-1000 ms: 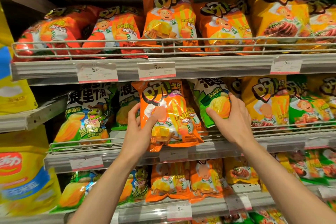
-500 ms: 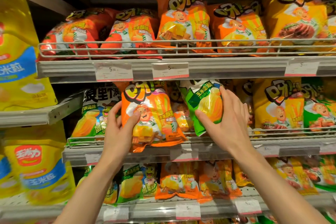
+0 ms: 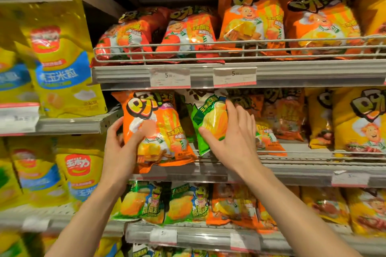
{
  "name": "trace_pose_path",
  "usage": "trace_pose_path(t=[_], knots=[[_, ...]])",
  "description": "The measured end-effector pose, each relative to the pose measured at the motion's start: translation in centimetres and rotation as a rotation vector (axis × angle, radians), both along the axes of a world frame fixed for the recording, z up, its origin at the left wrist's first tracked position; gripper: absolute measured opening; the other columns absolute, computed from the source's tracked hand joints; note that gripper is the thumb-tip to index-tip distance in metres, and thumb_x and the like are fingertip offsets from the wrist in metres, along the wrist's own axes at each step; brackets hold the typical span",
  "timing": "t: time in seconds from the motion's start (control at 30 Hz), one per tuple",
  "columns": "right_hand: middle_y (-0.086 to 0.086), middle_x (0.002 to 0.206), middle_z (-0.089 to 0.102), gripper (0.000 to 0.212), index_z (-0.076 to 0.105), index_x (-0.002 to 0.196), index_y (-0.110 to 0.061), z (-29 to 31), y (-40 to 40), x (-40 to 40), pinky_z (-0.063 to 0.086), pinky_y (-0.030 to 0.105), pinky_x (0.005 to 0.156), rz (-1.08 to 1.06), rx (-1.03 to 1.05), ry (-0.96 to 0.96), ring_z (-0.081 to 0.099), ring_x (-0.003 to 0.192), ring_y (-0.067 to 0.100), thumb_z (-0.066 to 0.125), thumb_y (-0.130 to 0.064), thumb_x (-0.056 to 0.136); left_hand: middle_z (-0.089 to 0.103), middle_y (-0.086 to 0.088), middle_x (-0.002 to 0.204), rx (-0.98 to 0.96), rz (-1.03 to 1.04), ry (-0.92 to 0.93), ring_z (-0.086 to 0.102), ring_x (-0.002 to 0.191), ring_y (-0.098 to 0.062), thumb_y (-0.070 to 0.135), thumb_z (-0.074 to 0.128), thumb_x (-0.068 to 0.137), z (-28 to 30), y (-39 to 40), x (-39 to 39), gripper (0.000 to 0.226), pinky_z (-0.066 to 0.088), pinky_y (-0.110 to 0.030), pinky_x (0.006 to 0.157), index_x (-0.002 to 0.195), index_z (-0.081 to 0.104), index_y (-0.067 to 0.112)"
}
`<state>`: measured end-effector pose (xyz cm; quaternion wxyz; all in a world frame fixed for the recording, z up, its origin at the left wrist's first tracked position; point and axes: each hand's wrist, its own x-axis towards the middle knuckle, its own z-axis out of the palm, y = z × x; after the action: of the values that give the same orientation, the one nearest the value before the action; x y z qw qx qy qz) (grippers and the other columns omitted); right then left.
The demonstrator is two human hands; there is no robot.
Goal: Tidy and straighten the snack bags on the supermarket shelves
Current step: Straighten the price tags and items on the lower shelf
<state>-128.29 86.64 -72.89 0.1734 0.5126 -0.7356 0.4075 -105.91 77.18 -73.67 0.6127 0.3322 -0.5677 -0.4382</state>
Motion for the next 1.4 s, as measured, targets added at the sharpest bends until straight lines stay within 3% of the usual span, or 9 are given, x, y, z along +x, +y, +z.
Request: trace_pose_path(t=[0.1,0.27,0.4,0.53,0.83,1.0,1.13,1.3,1.4], knots=[[0.016,0.163,0.022,0.102,0.017,0.160,-0.018,0.4,-1.7,1.2,0.008,0.052,0.126,-0.013,0.073,-0.040,0.015,0.152,0.033,0.046,-0.081,0.086,0.069,0.003,0.122,-0.004,0.021,-0.001,0.071,0.103,-0.015,0.031,0.075,0.091,0.1,-0.6,0.7,0.058,0.060,-0.040,0.082,0.143,0.048,0.029],[0.008,0.168,0.011,0.095,0.017,0.162,-0.029,1.2,-1.3,1.0,0.009,0.047,0.127,0.150,0.182,-0.157,0.005,0.156,0.024,0.048,-0.079,0.087,0.067,0.005,0.124,0.041,0.032,0.023,0.070,0.107,-0.017,0.032,0.074,0.092,-0.2,-1.3,1.8,0.057,0.060,-0.048,0.088,0.142,0.048,0.032],[0.003,0.171,0.011,0.090,0.013,0.162,-0.034,0.3,-0.5,-0.5,0.018,0.048,0.126,0.194,0.248,-0.209,0.012,0.157,0.023,0.048,-0.075,0.090,0.070,0.005,0.117,0.050,0.010,0.032,0.075,0.096,-0.017,0.027,0.072,0.093,-0.4,-1.5,2.2,0.057,0.062,-0.039,0.075,0.144,0.046,0.031],[0.004,0.161,0.030,0.090,0.021,0.160,-0.023,-0.8,-1.9,-0.3,0.030,0.042,0.119,0.129,0.107,-0.170,0.031,0.148,0.023,0.055,-0.070,0.091,0.070,0.008,0.115,0.048,0.006,0.037,0.076,0.092,-0.016,0.029,0.072,0.093,-0.3,-1.4,2.2,0.055,0.061,-0.033,0.067,0.141,0.046,0.033],[0.015,0.141,0.039,0.085,0.030,0.148,-0.014,-2.4,-4.9,0.1,0.048,0.045,0.101,-0.058,0.005,-0.059,0.045,0.127,0.032,0.052,-0.073,0.091,0.068,0.011,0.111,0.006,0.003,0.021,0.074,0.079,0.000,0.024,0.071,0.094,-0.2,-1.3,2.8,0.058,0.055,-0.015,0.054,0.146,0.044,0.027],[0.014,0.145,0.038,0.086,0.035,0.149,-0.019,-2.2,-5.0,0.0,0.045,0.046,0.106,-0.031,0.100,-0.084,0.042,0.134,0.031,0.046,-0.079,0.088,0.068,0.013,0.107,-0.021,-0.009,0.015,0.074,0.077,0.002,0.020,0.070,0.094,-0.1,-0.8,3.0,0.056,0.054,-0.015,0.054,0.145,0.046,0.024],[0.008,0.144,0.047,0.066,0.051,0.146,-0.023,-1.2,-3.9,-0.7,0.036,0.042,0.116,0.136,0.104,-0.244,0.042,0.138,0.026,0.044,-0.067,0.097,0.070,0.006,0.113,-0.027,-0.034,-0.007,0.075,0.084,-0.003,0.022,0.072,0.092,-0.1,-0.1,2.5,0.056,0.057,-0.018,0.057,0.143,0.048,0.026],[0.001,0.150,0.049,0.062,0.051,0.148,-0.021,0.0,-1.4,-1.4,0.035,0.033,0.112,0.252,0.074,-0.324,0.045,0.139,0.017,0.044,-0.061,0.101,0.072,0.003,0.113,-0.032,-0.079,0.011,0.076,0.085,-0.006,0.020,0.071,0.093,-0.1,1.3,0.8,0.052,0.057,-0.019,0.059,0.140,0.049,0.025],[-0.006,0.137,0.059,0.058,0.058,0.140,-0.025,0.8,0.6,-1.5,0.044,0.028,0.102,0.302,0.008,-0.375,0.055,0.125,0.009,0.045,-0.064,0.098,0.071,0.005,0.109,-0.032,-0.117,0.024,0.074,0.081,0.002,0.014,0.069,0.094,0.0,2.2,-1.4,0.048,0.054,-0.014,0.058,0.137,0.050,0.023]])
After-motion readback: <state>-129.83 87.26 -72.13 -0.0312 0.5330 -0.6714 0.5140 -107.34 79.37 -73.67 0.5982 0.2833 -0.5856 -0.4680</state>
